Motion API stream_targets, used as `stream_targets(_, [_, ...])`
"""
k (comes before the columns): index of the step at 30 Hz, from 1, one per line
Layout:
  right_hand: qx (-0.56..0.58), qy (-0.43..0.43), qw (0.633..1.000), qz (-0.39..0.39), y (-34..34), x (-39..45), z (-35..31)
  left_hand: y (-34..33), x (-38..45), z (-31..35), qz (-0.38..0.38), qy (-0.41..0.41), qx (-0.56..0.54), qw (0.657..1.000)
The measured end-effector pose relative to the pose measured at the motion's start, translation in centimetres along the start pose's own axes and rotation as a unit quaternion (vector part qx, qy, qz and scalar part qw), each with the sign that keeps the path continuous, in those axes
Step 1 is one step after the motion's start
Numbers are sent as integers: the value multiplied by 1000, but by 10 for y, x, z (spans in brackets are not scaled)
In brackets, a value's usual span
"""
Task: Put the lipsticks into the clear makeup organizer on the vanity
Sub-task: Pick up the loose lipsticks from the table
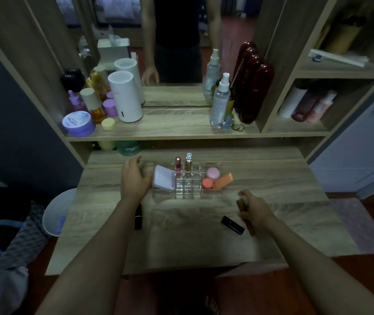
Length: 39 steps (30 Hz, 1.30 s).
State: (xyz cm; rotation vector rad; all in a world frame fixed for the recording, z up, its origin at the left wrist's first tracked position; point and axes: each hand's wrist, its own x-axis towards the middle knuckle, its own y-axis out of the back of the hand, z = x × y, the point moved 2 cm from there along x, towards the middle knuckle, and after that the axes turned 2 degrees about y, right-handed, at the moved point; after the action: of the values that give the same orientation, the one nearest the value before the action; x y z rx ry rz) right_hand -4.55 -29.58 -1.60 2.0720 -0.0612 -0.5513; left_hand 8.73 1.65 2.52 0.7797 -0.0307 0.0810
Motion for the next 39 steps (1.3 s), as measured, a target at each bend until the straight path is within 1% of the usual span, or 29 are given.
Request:
stream_targets(3, [28, -17, 999, 7, 0, -1, 1, 4, -3, -13, 10, 24, 18, 1000])
stream_targets(5, [17, -24, 1000, 1, -1, -1, 1, 3, -5, -25, 0, 52, 31, 998])
stream_targets(9, [-27, -36, 999, -14, -1, 0, 3, -1, -14, -47, -92, 99, 31, 990])
stream_targets(11, [-38, -50, 998, -10, 5, 3, 3, -3, -20, -56, -131, 106, 44, 985])
stream_targets(12, [-31, -60, 998, 5, 11, 4, 3, -3, -23, -60, -145, 105, 48, 983])
stream_targets(14, [31, -71, 995, 57, 31, 5, 1, -4, -27, -65, -163, 101, 44, 981])
stream_targets(16, [102, -55, 987, 114, 56, 6, -7, -5, -29, -69, -181, 99, 47, 977])
stream_targets(17, [120, -41, 982, 139, 70, 8, -13, -5, -30, -71, -188, 98, 56, 976])
stream_targets(19, [137, -21, 974, 177, 96, 11, -27, -6, -31, -72, -191, 93, 73, 975])
stream_targets(22, [142, 16, 967, 212, 121, 15, -50, -10, -30, -62, -175, 63, 77, 980])
stream_targets(26, [140, 74, 956, 247, 132, 18, -77, -19, -25, -42, -158, 46, 41, 986])
stream_targets(28, [134, 87, 959, 235, 131, 24, -88, -22, -24, -37, -155, 50, 35, 986])
stream_targets(32, [149, 94, 970, 167, 119, 39, -109, -25, -23, -35, -141, 51, 25, 988])
stream_targets(35, [106, 102, 982, 118, 102, 47, -128, -25, -22, -37, -135, 52, 13, 989])
stream_targets(39, [60, 125, 983, 119, 81, 56, -150, -24, -22, -39, -130, 42, 2, 991])
